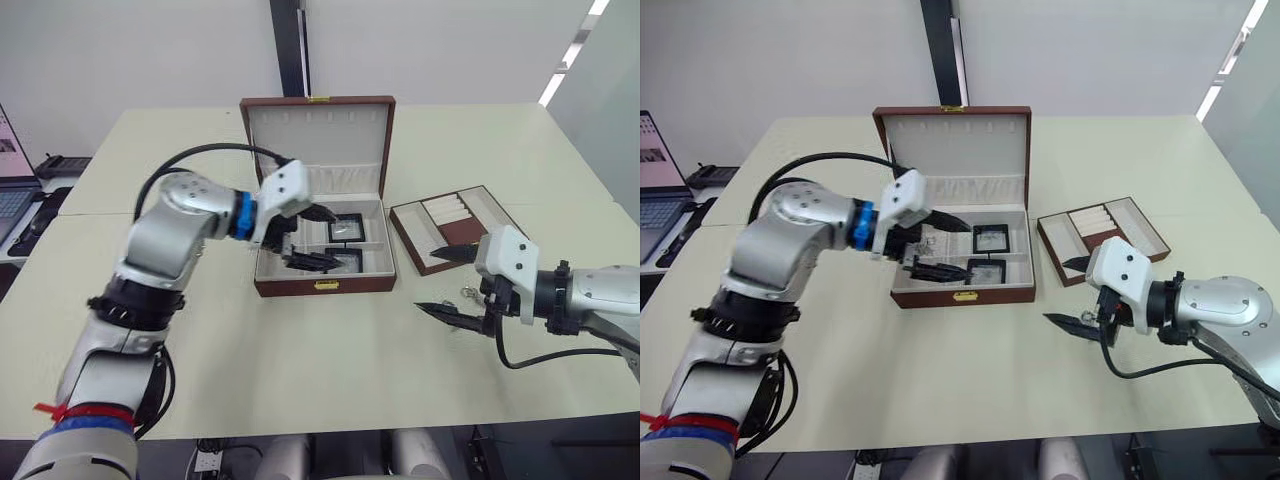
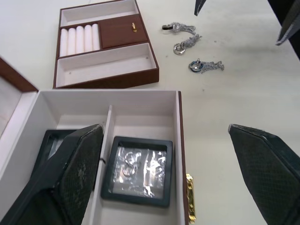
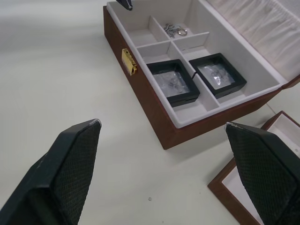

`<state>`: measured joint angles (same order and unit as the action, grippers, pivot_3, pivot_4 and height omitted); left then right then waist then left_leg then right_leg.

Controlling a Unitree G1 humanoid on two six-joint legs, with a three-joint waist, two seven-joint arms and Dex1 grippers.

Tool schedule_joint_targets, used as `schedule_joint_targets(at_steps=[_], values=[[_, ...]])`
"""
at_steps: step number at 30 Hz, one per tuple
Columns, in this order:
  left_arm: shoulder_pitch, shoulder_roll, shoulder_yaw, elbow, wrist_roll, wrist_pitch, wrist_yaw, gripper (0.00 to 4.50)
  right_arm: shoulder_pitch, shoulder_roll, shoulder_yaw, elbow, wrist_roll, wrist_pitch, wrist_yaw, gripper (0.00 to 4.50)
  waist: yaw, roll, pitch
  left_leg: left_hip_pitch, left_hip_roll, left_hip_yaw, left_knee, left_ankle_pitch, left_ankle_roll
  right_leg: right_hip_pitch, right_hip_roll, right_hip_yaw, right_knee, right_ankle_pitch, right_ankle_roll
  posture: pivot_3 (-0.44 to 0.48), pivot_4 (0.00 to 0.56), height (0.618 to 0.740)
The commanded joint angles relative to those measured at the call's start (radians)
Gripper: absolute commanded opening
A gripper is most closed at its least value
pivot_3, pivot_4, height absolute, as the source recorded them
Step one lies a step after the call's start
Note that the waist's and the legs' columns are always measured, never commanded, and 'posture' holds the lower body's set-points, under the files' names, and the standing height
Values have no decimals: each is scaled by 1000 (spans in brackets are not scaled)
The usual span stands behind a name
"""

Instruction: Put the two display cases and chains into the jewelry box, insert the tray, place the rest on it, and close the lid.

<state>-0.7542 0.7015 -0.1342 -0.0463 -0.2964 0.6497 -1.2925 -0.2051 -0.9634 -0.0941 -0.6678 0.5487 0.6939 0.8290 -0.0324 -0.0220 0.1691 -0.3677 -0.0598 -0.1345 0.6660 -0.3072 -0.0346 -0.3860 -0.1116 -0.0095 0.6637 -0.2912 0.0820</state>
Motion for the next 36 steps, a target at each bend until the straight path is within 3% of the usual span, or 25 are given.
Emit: schedule_joint_targets(at_steps=[1, 9, 15, 25, 36], values=[[64, 60, 110, -35, -42, -47, 12, 4459, 22, -5, -58, -7, -19, -64, 17, 4500, 2, 0, 0, 0, 0, 0, 0, 0, 0, 0, 0, 0, 0, 0, 0, 0, 150, 740], [323, 142, 384, 44, -65, -200, 115, 4459, 230, -21, -274, 86, -115, -252, 109, 4500, 7, 0, 0, 0, 0, 0, 0, 0, 0, 1, -2, 0, -1, 0, 0, 0, 150, 740], [571, 118, 583, 155, -68, -346, 210, 4459, 430, 2, -479, 238, -164, -341, 178, 4500, 7, 0, 0, 3, 0, 1, -2, 0, 0, 2, -2, 1, -1, 0, 0, 0, 150, 740], [792, 114, 687, 322, -63, -543, 264, 4459, 576, 45, -595, 474, -255, -491, 176, 4500, 7, 1, 0, 3, 1, 1, -2, -1, 1, 3, -2, 1, -1, 0, 0, 0, 150, 740], [908, 107, 717, 370, -74, -633, 277, 4459, 578, 63, -585, 608, -264, -553, 154, 4500, 6, 1, -1, 4, 1, 1, -3, -2, 4, 4, -3, 1, -1, 0, 0, 0, 150, 740]])
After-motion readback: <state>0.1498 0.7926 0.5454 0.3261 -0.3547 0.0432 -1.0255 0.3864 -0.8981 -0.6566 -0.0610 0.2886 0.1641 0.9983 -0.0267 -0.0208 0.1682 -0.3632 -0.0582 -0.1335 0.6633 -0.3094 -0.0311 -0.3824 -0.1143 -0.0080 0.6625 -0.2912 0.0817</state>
